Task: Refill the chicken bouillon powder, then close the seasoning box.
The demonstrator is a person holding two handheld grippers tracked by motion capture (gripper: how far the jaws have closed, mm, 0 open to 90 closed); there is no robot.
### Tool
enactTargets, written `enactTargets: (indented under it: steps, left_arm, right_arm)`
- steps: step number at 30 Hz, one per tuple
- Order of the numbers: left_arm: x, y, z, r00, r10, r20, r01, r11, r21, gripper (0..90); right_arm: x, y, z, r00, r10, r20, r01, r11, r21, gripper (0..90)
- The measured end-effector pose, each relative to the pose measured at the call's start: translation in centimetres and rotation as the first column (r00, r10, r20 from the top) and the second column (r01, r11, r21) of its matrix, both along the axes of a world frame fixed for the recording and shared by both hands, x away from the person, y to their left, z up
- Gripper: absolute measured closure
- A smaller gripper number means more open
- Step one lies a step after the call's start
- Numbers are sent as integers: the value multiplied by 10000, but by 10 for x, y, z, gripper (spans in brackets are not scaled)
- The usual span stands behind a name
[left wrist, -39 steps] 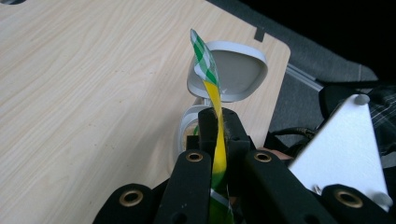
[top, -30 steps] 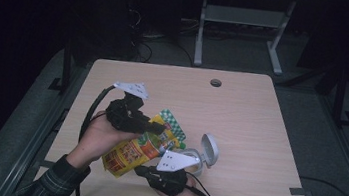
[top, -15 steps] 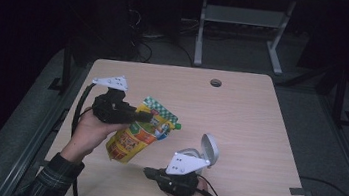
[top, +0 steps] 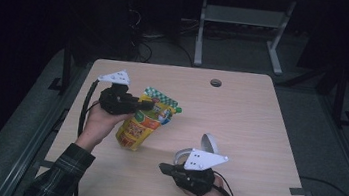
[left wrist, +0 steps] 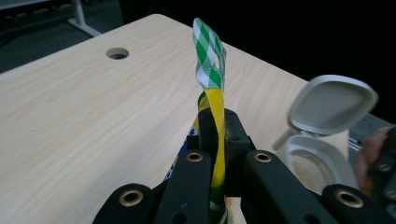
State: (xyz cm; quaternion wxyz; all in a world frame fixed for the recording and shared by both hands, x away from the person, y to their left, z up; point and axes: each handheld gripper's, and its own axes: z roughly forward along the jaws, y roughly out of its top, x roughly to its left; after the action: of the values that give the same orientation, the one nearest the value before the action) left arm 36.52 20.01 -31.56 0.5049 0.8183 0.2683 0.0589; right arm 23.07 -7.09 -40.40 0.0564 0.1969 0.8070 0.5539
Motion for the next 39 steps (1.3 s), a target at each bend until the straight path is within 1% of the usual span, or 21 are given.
enactTargets:
  steps: [2,3,5,6,7,10,13,17,21,24,25,28,35,39]
  left_arm:
    - [6,1,-7,9999,80,80,-80,9999,-75,897]
    - [6,1,-7,9999,80,80,-80,9999,-75,897]
    - [8,2,-12,9998,107,194,-105,9999,-74,897]
    - [9,5,-17,9996,115,240,-112,9999,-126,897]
    - [9,5,-17,9996,115,240,-112,9999,-126,896]
    - [9,10,-24,9994,253,217,-248,9995,-205,896]
    - [5,17,-30,9992,331,218,-327,9993,-177,895]
    - [-3,30,-34,9989,342,310,-326,9982,-494,892]
    - [-12,43,-35,9988,313,366,-290,9976,-622,890]
    - [-20,52,-35,9988,264,421,-240,9981,-567,888]
    - [-23,54,-35,9987,294,414,-271,9980,-565,887]
    - [-31,61,-37,9976,399,559,-367,9977,-572,886]
    - [-47,78,-42,9969,499,609,-461,9970,-626,879]
    - [-57,88,-45,9965,514,663,-477,9973,-550,878]
  right_arm:
    - [0,-6,2,9999,-66,104,67,10000,-9,900]
    - [0,-6,2,9999,-66,104,67,10000,-9,900]
    - [1,-9,3,9999,-56,129,56,10000,-8,900]
    - [1,-12,3,9998,-118,155,118,9999,17,900]
    - [1,-12,3,9998,-118,155,118,9999,17,900]
    - [1,-16,5,9997,-148,191,148,9999,-8,900]
    - [2,-20,7,9996,-180,216,179,9998,33,900]
    - [2,-25,9,9998,-94,165,94,10000,-19,900]
    - [1,-30,10,9998,-40,181,41,10000,-59,900]
    - [1,-35,10,9999,-2,162,3,10000,-50,900]
    - [0,-37,10,9999,-38,148,38,10000,-42,900]
    - [-1,-40,10,9998,-49,213,49,10000,-13,900]
    - [0,-47,10,9996,-178,213,179,9998,-74,900]
    - [0,-51,9,9995,-270,175,271,9996,-57,900]
